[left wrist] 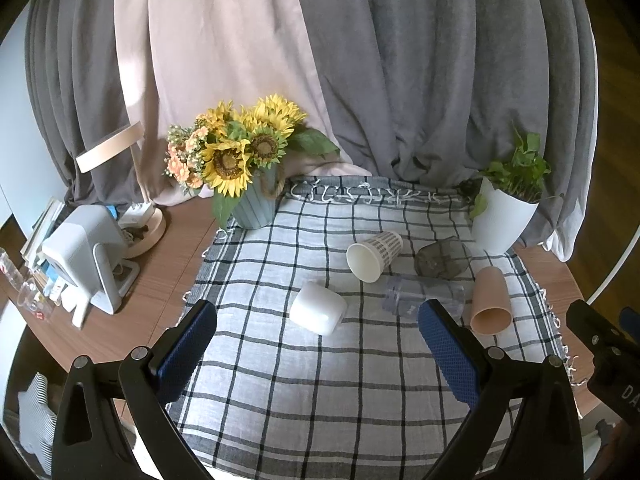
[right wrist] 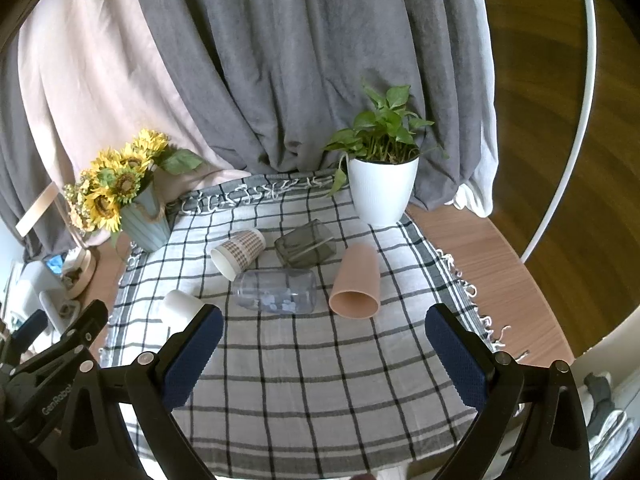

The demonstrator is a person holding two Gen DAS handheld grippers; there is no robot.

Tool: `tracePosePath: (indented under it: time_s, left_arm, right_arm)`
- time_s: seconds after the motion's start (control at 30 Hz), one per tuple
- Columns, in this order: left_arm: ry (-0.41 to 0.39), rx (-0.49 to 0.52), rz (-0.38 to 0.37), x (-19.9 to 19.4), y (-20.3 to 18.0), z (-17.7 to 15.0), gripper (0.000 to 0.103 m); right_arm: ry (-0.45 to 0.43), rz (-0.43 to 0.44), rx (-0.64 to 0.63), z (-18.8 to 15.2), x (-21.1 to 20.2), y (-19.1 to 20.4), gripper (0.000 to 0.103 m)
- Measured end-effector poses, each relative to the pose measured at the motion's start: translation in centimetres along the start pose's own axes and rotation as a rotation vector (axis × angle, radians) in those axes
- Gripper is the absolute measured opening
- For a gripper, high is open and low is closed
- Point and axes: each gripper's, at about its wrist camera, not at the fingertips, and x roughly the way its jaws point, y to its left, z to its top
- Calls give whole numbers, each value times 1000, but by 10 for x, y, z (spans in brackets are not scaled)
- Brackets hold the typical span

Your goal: Flip cup upside down

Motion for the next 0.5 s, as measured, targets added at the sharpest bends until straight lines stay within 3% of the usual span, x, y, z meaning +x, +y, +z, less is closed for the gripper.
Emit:
tracePosePath:
  time_s: [0.5]
  left_arm:
    - [9,4,-1,4,1,1,103]
  right_arm:
    - [12,-11,1,3,3,0,102]
